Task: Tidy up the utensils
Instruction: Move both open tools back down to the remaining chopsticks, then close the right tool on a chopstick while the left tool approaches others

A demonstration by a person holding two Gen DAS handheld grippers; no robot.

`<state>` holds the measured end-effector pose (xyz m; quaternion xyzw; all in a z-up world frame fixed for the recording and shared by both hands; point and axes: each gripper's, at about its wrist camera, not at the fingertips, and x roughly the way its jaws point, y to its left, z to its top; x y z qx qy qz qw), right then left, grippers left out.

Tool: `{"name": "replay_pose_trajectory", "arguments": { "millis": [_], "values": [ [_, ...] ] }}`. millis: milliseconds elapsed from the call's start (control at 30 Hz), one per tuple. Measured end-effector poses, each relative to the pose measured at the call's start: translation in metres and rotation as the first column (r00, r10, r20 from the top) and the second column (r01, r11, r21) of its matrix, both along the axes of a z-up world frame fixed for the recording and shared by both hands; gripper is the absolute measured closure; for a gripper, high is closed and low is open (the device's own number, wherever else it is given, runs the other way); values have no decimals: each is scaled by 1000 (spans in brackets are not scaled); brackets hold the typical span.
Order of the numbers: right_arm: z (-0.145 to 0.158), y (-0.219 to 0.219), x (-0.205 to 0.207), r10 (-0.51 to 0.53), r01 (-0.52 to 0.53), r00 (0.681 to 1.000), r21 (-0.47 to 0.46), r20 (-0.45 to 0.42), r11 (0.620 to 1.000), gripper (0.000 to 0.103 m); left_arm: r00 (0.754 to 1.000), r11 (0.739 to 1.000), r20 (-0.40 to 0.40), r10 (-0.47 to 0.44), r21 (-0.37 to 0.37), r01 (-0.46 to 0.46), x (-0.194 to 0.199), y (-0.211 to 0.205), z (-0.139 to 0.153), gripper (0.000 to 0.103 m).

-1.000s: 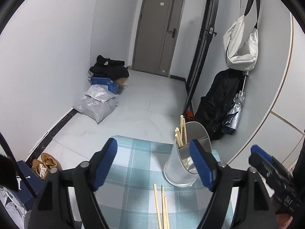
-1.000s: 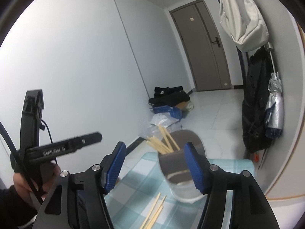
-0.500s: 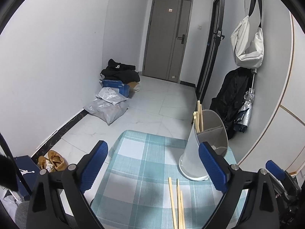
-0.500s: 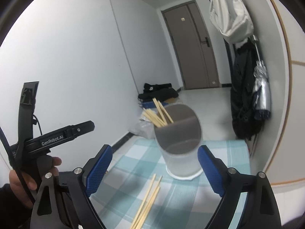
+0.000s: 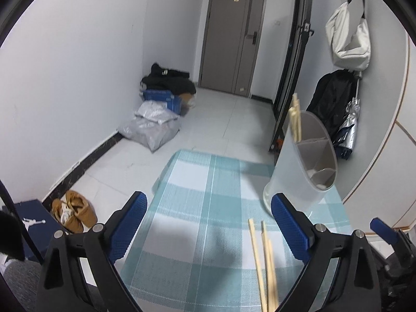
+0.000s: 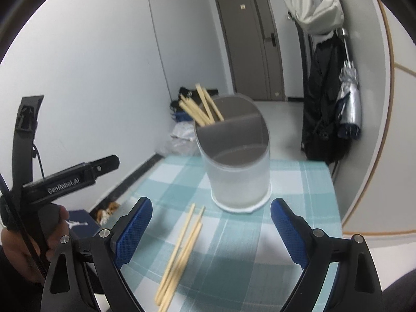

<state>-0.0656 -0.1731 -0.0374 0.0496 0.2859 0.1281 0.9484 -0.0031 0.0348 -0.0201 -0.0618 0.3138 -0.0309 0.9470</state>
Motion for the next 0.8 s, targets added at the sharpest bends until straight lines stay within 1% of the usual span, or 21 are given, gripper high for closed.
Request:
{"name": "replay_pose_trajectory", "arguments": {
  "millis": [67,200,300,367,433,467,500,567,600,633,667,700,733,800],
  "values": [
    [-11,3,6,-7,6,999,-20,-51,1000,10,1000,1000,-18,10,0,-10,3,3,-5,8],
    [-33,8,15,-12,7,989,-33,-149,999,10,998,1000,-60,8,-25,-10,13,7,-13,8],
    [-49,15,23,-10,-3,975,-56,-224,998,10,994,999,-109,12,-44,-17,21,9,-19,8],
    [-60,18,30,-18,2,962,-61,-273,998,11,992,998,-124,16,-58,-23,23,10,-21,8],
    [-69,20,41,-20,6,943,-44,-333,999,16,991,997,-132,24,-71,-34,27,12,-21,8],
    [-72,20,46,-23,9,936,-40,-351,999,21,990,996,-135,31,-77,-42,29,14,-20,8],
    [-75,21,50,-31,16,929,-45,-368,999,24,990,996,-133,39,-80,-50,30,16,-19,8],
    [-80,24,61,-52,29,914,-64,-403,998,25,990,994,-133,51,-92,-63,32,21,-19,8],
    [-84,28,66,-57,27,906,-78,-420,997,27,989,993,-137,55,-101,-69,33,23,-19,8],
    [-87,31,70,-56,16,896,-95,-439,995,31,988,991,-145,60,-113,-76,35,25,-19,8],
    [-91,36,72,-44,-1,889,-98,-456,995,38,986,989,-155,68,-122,-87,35,28,-20,8],
    [-93,40,73,-36,-15,887,-105,-460,994,37,984,987,-160,74,-127,-95,36,30,-21,8],
    [-92,45,72,-45,-19,895,-139,-444,990,37,983,985,-165,84,-135,-107,36,33,-21,8],
    [-93,54,70,-43,-44,903,-190,-427,981,41,981,983,-171,92,-140,-117,36,36,-22,8]
  ]
}}
